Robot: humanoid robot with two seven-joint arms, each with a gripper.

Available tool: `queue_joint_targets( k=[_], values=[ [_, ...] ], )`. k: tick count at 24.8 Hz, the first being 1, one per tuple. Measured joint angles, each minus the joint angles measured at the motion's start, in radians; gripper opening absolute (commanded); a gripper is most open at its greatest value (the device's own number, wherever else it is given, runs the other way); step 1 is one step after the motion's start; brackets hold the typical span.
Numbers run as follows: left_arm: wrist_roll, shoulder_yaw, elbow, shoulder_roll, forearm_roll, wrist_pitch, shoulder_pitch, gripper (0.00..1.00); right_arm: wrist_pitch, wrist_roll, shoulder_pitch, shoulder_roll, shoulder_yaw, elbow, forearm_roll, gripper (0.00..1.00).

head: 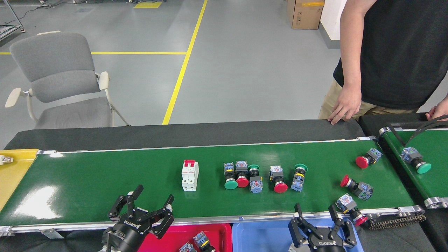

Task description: Pick switch part from conveyor to tray

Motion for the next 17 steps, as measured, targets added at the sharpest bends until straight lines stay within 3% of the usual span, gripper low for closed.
queue_joint_targets(
  k=[5,17],
  values=[
    [-0.002,-0.002,0.089,-0.012,-0.032,0.019,-0.043,1.00,0.028,0.061,-0.114,0.000,0.046,0.099,0.017,1.00],
    [-0.003,0.004,0.260,-0.012,-0.034,0.040,-0.172,1.00,0.025,0.115,-0.156,0.000,0.193,0.151,0.012,1.00]
  ],
)
